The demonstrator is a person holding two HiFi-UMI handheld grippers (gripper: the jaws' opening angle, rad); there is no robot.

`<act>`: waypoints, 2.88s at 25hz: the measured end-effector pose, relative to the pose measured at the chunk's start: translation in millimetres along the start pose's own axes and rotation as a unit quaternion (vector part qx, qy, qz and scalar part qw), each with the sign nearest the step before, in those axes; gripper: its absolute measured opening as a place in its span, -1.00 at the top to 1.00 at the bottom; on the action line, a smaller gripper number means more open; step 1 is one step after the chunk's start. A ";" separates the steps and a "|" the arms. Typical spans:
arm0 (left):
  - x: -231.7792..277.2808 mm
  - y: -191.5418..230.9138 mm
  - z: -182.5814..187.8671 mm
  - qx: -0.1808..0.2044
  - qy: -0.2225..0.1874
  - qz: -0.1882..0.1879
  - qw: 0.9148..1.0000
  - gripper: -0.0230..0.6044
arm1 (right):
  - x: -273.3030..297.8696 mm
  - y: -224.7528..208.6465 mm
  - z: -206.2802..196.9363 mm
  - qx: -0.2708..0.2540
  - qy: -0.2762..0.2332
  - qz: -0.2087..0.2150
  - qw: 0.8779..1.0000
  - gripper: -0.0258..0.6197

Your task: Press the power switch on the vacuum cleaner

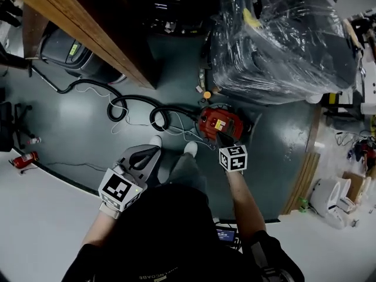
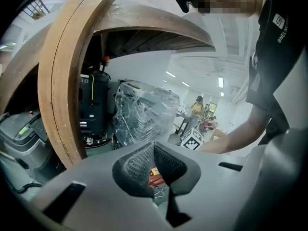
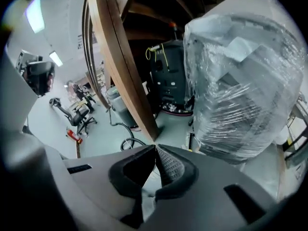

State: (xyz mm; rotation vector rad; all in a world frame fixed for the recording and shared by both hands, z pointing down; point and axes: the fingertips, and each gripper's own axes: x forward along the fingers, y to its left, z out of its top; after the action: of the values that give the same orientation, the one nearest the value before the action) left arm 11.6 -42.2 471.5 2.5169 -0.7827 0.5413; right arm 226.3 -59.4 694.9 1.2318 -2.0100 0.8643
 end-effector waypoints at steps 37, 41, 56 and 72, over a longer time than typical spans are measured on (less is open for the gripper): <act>73.8 63.2 -136.5 -0.112 0.055 0.111 0.986 0.88 | 273.3 -127.7 -217.5 -0.055 0.281 -0.054 0.957 0.83; 76.7 58.3 -142.3 -0.112 0.063 0.108 0.986 0.88 | 272.5 -128.3 -219.5 -0.050 0.280 -0.065 0.956 0.83; 34.9 59.2 -97.6 -0.084 0.032 0.103 0.991 0.88 | 219.7 -51.2 -119.6 -0.011 0.178 -0.035 0.983 0.83; -40.0 65.1 1.8 -0.040 -0.044 0.109 0.992 0.88 | 28.7 109.6 111.0 -0.069 -0.031 0.083 0.994 0.83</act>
State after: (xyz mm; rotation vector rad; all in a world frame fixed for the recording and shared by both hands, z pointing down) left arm -57.9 -74.1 469.9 2.4108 -1.0983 0.4631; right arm 97.1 -122.9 628.5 1.0379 -2.2062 0.7576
